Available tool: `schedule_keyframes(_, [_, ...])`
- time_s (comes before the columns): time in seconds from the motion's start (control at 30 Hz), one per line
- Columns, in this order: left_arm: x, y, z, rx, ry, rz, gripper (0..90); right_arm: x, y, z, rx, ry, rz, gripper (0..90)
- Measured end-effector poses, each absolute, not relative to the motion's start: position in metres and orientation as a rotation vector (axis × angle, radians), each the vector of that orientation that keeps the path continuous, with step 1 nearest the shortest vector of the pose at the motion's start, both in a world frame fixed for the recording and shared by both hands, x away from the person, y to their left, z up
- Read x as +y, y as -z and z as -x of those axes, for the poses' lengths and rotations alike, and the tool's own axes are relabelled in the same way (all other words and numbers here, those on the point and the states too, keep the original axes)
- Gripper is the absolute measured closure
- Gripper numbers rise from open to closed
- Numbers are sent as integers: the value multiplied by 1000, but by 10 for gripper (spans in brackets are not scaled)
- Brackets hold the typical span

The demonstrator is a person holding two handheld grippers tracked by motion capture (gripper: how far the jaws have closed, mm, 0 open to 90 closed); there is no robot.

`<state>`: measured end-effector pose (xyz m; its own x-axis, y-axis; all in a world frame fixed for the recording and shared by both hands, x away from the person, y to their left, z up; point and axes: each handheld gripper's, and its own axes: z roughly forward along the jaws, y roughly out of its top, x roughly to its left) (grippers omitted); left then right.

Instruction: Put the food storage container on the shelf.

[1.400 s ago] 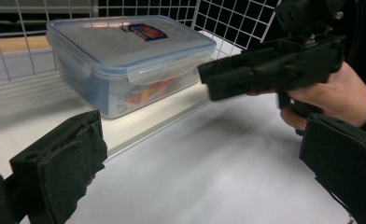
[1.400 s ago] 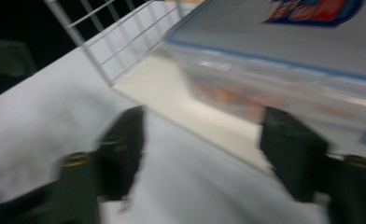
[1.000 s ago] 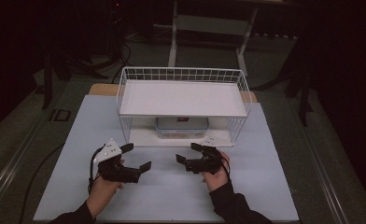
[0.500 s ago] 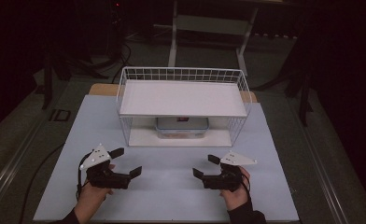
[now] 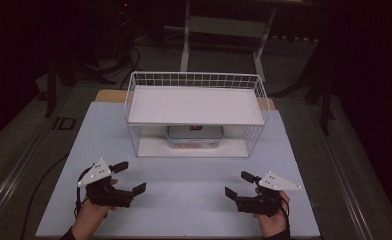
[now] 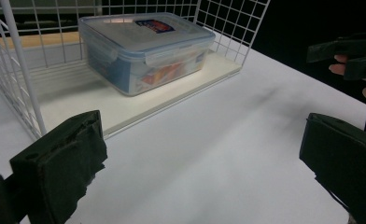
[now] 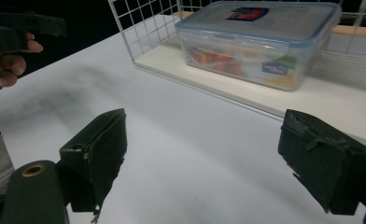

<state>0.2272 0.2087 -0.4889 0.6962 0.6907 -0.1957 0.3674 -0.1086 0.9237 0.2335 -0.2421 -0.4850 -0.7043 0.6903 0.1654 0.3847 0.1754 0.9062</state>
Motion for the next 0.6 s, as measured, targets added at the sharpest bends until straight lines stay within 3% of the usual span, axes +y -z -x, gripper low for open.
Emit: schedule_keyframes(0.6, [215, 499, -224, 791, -323, -1723, 0, -279, 499, -224, 2135, -1454, -1102, 157])
